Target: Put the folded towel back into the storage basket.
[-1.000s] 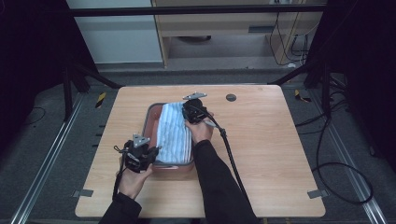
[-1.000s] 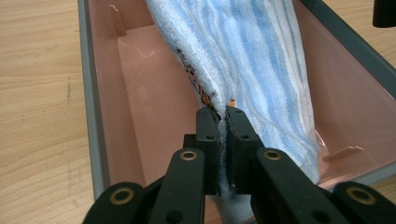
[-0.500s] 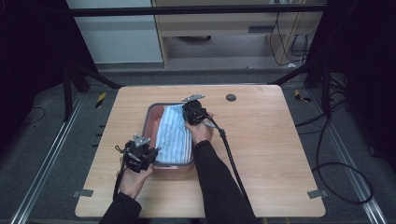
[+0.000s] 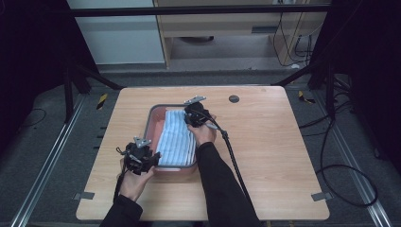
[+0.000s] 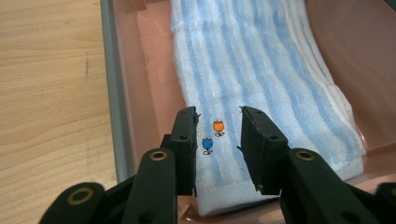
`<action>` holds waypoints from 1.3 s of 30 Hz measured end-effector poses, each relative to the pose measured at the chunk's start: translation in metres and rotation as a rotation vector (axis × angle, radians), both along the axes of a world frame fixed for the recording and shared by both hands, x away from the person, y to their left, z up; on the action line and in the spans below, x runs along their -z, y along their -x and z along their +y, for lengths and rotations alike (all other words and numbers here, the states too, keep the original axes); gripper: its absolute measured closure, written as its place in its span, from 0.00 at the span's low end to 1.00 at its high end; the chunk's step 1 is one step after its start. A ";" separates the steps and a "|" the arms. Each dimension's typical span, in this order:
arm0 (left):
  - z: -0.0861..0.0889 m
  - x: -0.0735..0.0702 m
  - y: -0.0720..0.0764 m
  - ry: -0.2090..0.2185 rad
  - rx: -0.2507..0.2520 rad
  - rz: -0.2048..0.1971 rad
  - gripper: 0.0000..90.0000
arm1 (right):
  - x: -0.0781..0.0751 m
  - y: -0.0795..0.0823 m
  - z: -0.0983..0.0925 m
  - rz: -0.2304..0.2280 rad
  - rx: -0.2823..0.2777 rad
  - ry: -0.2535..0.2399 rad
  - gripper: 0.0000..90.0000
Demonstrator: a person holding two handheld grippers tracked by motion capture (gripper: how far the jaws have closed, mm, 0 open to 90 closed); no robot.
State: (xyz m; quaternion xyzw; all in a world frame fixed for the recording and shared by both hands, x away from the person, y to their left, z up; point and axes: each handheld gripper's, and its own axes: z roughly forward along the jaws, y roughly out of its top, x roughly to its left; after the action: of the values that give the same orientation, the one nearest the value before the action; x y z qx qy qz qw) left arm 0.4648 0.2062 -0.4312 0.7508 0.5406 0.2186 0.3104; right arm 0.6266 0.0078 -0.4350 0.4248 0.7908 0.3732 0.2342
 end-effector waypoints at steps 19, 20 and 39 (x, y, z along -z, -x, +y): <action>0.034 -0.026 0.010 0.112 0.033 -0.154 0.45 | -0.043 0.021 -0.044 -0.108 0.062 -0.106 0.27; 0.038 -0.028 0.011 0.118 0.034 -0.172 0.42 | -0.047 0.026 -0.054 -0.123 0.074 -0.132 0.25; 0.097 -0.013 0.006 0.078 -0.052 -0.210 0.25 | -0.029 0.090 -0.177 -0.107 0.166 -0.218 0.16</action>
State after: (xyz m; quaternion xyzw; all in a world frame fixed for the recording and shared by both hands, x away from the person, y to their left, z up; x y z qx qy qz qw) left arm 0.4583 0.3030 -0.4181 0.6966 0.5326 0.2828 0.3887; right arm 0.5362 -0.1688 -0.4055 0.4909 0.6942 0.4584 0.2587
